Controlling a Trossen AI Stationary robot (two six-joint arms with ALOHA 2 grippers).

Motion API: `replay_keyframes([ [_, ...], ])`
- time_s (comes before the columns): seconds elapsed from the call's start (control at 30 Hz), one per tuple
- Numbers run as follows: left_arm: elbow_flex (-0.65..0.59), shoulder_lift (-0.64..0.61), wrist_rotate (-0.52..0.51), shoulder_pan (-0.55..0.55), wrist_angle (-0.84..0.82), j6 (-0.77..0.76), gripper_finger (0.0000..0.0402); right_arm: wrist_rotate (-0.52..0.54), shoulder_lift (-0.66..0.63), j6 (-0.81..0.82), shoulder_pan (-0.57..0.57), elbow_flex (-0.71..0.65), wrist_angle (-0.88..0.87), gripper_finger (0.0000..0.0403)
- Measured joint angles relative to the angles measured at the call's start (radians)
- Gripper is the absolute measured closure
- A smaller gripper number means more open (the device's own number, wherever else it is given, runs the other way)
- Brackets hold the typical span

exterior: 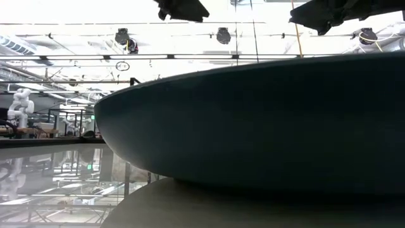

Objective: Place and stack plates onto a shelf
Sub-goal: Put the brown plate on the shelf

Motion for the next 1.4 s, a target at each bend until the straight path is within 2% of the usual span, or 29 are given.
replay_keyframes([
  [0.17,-0.302,-0.080,-0.013,-0.093,0.366,-0.083,0.0218,0.001,0.014,0.000,0.000,0.000,0.002,0.0259],
  [0.3,-0.431,-0.085,-0.065,-0.155,0.501,-0.104,0.0218,0.002,0.041,0.001,0.000,0.000,0.004,0.0259],
  [0.53,-0.462,-0.087,-0.103,-0.185,0.562,-0.046,0.0218,-0.009,0.157,0.023,0.000,0.000,0.036,0.0259],
  [0.7,-0.462,-0.108,-0.132,-0.184,0.568,0.009,0.0218,-0.126,0.246,0.052,0.000,0.040,0.010,0.0259],
  [0.83,-0.465,-0.227,-0.242,-0.215,0.440,0.002,0.0218,-0.139,0.294,0.087,0.000,0.126,-0.190,0.0259],
  [0.93,-0.506,-0.327,-0.275,-0.253,0.467,0.001,0.0218,-0.139,0.321,0.123,0.000,0.180,-0.352,0.0259],
  [1.07,-0.646,-0.415,-0.324,-0.278,0.586,0.004,0.0218,-0.178,0.368,0.186,0.003,0.208,-0.486,0.0259],
  [1.23,-0.806,-0.506,-0.368,-0.269,0.822,0.004,0.0218,-0.184,0.465,0.350,0.051,0.209,-0.565,0.0259],
  [1.4,-0.866,-0.543,-0.372,-0.269,0.916,0.005,0.0218,-0.159,0.586,0.558,0.119,0.209,-0.590,0.0259],
])
